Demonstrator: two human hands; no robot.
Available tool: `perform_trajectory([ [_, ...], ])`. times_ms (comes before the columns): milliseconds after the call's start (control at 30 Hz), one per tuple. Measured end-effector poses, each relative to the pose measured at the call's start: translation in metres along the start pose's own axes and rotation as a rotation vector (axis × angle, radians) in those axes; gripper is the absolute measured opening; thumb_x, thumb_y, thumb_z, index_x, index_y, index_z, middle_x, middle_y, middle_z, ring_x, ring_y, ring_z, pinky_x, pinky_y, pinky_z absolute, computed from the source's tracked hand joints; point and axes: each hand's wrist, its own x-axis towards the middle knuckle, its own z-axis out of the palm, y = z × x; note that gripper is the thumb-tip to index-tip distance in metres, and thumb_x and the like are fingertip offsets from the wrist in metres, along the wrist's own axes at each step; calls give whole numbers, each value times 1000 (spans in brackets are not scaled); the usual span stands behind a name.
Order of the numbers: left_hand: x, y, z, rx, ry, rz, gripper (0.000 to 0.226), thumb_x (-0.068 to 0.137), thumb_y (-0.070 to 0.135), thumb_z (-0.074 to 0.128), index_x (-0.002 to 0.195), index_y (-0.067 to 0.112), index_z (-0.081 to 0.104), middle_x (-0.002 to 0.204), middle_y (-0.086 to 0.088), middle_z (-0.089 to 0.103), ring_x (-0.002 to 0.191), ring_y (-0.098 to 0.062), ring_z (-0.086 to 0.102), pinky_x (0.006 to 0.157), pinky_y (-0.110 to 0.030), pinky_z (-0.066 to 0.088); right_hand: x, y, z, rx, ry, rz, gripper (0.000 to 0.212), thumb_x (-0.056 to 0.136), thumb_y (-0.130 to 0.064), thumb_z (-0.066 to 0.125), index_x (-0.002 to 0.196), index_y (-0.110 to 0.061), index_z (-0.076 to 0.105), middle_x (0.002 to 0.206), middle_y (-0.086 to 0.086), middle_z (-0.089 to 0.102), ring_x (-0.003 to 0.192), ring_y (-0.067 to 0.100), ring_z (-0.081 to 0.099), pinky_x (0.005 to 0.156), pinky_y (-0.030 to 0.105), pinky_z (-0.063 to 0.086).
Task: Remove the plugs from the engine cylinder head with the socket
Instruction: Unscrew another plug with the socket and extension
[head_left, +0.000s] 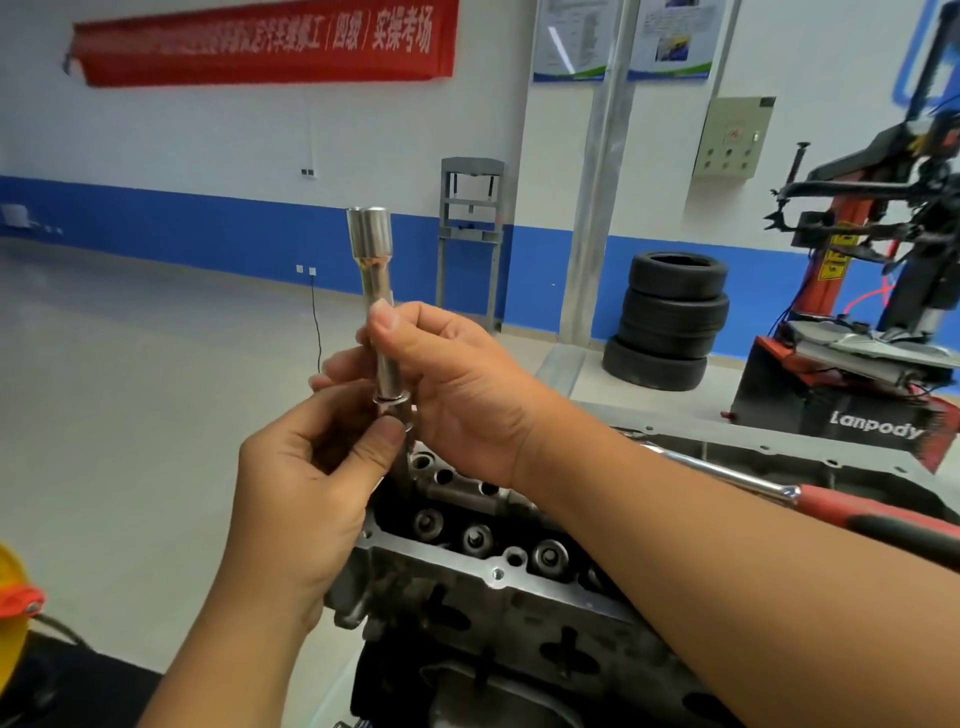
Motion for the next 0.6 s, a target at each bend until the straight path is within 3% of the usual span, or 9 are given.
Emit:
perform_trajectory([
  [67, 0, 0, 1, -68, -39, -35, 26, 88, 42, 69, 113, 41, 78, 110, 2, 80, 107, -19, 76, 95, -26, 58, 1, 0, -1, 6, -15, 0, 20, 100, -33, 59, 96, -15, 64, 94, 7, 74, 104, 33, 67, 108, 61, 45],
  [200, -1, -2, 1, -157, -66, -82, 31, 99, 25, 54, 119, 31, 78, 111, -8, 79, 105, -27, 76, 92, -30, 60, 0, -2, 1, -7, -24, 35, 31, 106, -42, 50, 99, -18, 69, 95, 3, 74, 104, 28, 67, 82, 37, 52],
  [300, -2, -2, 2, -137, -15, -45, 31, 96, 22, 58, 117, 32, 79, 109, -6, 79, 103, -28, 77, 91, -33, 61, 1, -2, 1, -3, -15, 44, 29, 101, -49, 55, 96, -25, 71, 94, 3, 76, 103, 28, 69, 73, 33, 52],
  [367, -4, -1, 2, -144, 11, -36, 29, 92, 23, 64, 113, 35, 80, 108, -6, 80, 104, -28, 76, 92, -38, 62, 3, 0, 0, 25, -20, 30, 22, 97, -46, 62, 90, -26, 67, 95, 6, 77, 104, 32, 71, 85, 44, 58],
  [433, -4, 0, 2, -144, 28, -31, 26, 85, 31, 72, 108, 38, 81, 108, -4, 80, 106, -26, 76, 96, -41, 60, 5, 2, -4, 38, -40, 8, 18, 93, -40, 67, 83, -26, 68, 95, 7, 76, 105, 35, 71, 107, 62, 49],
  [467, -4, 1, 2, -149, 36, -31, 28, 80, 37, 75, 107, 39, 81, 108, -2, 80, 107, -25, 76, 97, -41, 60, 5, 2, -5, 32, -55, -2, 16, 91, -38, 69, 81, -26, 69, 94, 7, 76, 105, 35, 71, 111, 65, 44],
  [533, -5, 2, 1, -165, 39, -46, 32, 75, 43, 76, 106, 38, 82, 108, -2, 80, 107, -25, 76, 98, -43, 59, 6, 3, -7, 4, -86, -19, 14, 89, -37, 70, 79, -28, 71, 93, 4, 76, 106, 32, 70, 110, 64, 44],
  [600, -5, 2, 1, -196, -11, -77, 32, 82, 42, 72, 112, 35, 81, 112, -4, 80, 110, -26, 75, 101, -43, 58, 7, 2, -7, -3, -93, -19, 16, 93, -37, 67, 81, -26, 71, 92, 3, 76, 103, 30, 71, 96, 55, 56],
])
